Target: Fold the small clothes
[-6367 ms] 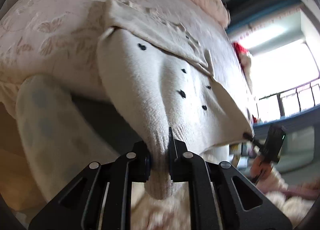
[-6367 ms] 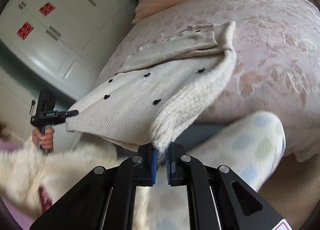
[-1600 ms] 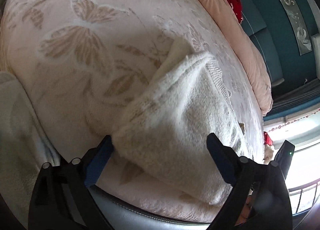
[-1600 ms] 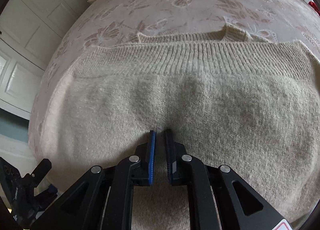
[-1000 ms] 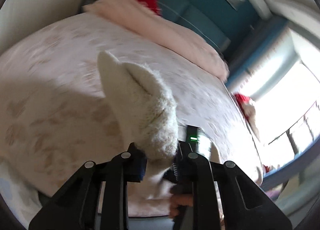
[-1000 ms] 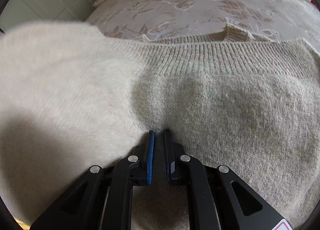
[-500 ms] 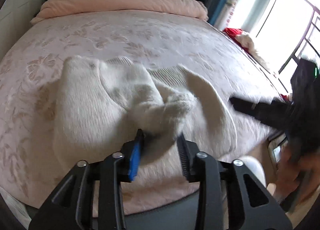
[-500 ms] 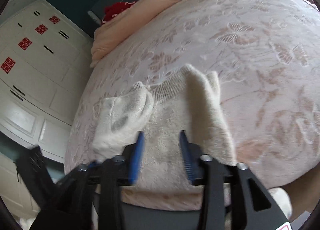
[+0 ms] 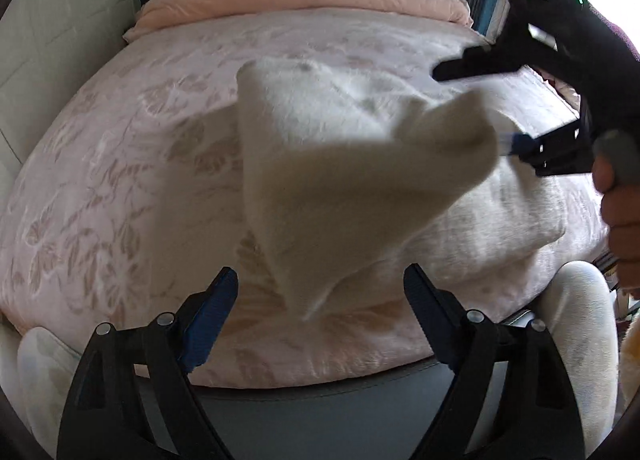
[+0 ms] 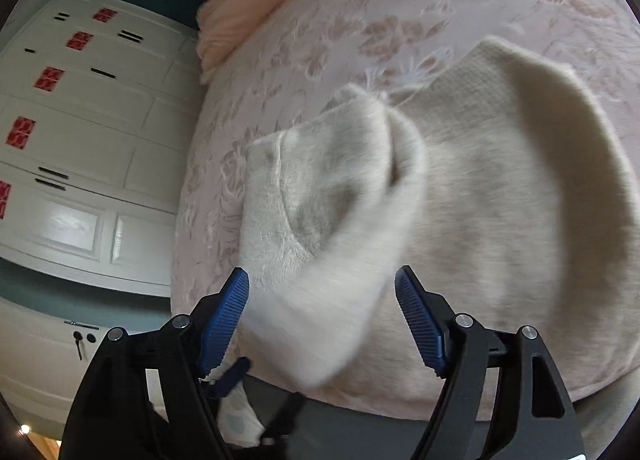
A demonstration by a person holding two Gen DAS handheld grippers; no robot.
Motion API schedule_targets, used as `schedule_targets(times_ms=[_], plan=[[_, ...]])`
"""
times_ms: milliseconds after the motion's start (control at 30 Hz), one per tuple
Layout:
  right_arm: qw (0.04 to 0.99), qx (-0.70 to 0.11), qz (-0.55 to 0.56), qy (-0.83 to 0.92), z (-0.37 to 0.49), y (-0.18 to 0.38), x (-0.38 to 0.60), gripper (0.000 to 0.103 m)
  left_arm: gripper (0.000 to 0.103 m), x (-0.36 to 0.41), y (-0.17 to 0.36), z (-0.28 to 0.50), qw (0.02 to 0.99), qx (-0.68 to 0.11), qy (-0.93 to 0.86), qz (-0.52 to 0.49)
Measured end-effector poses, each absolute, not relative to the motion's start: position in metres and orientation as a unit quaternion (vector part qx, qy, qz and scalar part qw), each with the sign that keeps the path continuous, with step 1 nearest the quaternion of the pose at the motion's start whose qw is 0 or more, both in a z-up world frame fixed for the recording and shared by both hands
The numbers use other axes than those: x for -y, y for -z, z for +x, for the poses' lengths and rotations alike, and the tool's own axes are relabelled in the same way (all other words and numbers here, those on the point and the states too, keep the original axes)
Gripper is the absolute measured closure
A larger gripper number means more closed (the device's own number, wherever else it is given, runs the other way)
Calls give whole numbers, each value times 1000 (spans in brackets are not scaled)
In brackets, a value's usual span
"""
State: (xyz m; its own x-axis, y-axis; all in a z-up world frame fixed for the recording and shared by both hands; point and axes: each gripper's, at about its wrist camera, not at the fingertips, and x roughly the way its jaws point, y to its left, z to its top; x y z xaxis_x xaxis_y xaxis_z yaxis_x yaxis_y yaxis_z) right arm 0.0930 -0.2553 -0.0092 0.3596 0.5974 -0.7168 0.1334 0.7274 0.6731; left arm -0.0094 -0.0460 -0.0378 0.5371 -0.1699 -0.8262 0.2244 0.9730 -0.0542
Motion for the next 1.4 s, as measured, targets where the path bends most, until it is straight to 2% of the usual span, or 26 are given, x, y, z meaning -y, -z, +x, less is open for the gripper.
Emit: schedule_targets(times_ms=[133,167,200,233,300,400,467,533,600,700,767,800,867,967,1033,1067,1100,1133,1300,1400], plan=[[761,-554,305,-147,102,4,237,23,20,43,43,-6,878,-464,112,26],[761,-559,297,-144,104,5,232,25,21,43,45,-5,877,-466,115,24],[762,-564,284,-142,105,8,226,33,29,42,47,-3,875,-471,115,22],[767,-568,263,-142,106,12,222,76,39,42,50,0,871,-476,117,20],[785,-565,215,-136,105,7,218,81,72,39,56,7,858,-498,124,8],[826,-476,248,-171,85,-43,244,84,85,29,46,10,857,-498,130,-28],[856,-418,249,-173,59,-75,269,84,88,33,28,7,863,-478,160,-35],[879,-389,236,-146,38,-80,295,83,90,47,18,5,863,-470,183,-20],[876,-409,241,-89,22,-49,330,83,91,60,25,8,854,-484,192,-17],[829,-492,263,-29,15,30,367,82,91,75,50,11,838,-512,189,-1],[817,-494,295,-41,4,55,375,78,91,81,62,10,832,-524,180,5],[818,-482,310,-45,-1,54,378,76,91,81,63,9,833,-524,177,7],[818,-475,321,-46,-2,49,377,66,91,78,61,8,834,-524,173,8],[814,-476,329,-52,1,43,383,56,88,70,52,7,833,-527,166,-3],[808,-469,353,-55,8,46,380,54,87,68,44,4,835,-527,162,-4],[805,-467,362,-55,11,47,381,55,88,72,36,-2,837,-522,162,-1],[808,-463,360,-57,13,47,383,62,88,73,33,-4,840,-518,163,3],[815,-460,346,-55,14,45,381,79,88,75,32,-5,841,-516,160,12],[850,-406,328,-66,3,5,376,79,88,88,29,-5,843,-514,153,46],[844,-440,303,-48,9,22,377,76,87,89,30,-5,843,-513,154,48]])
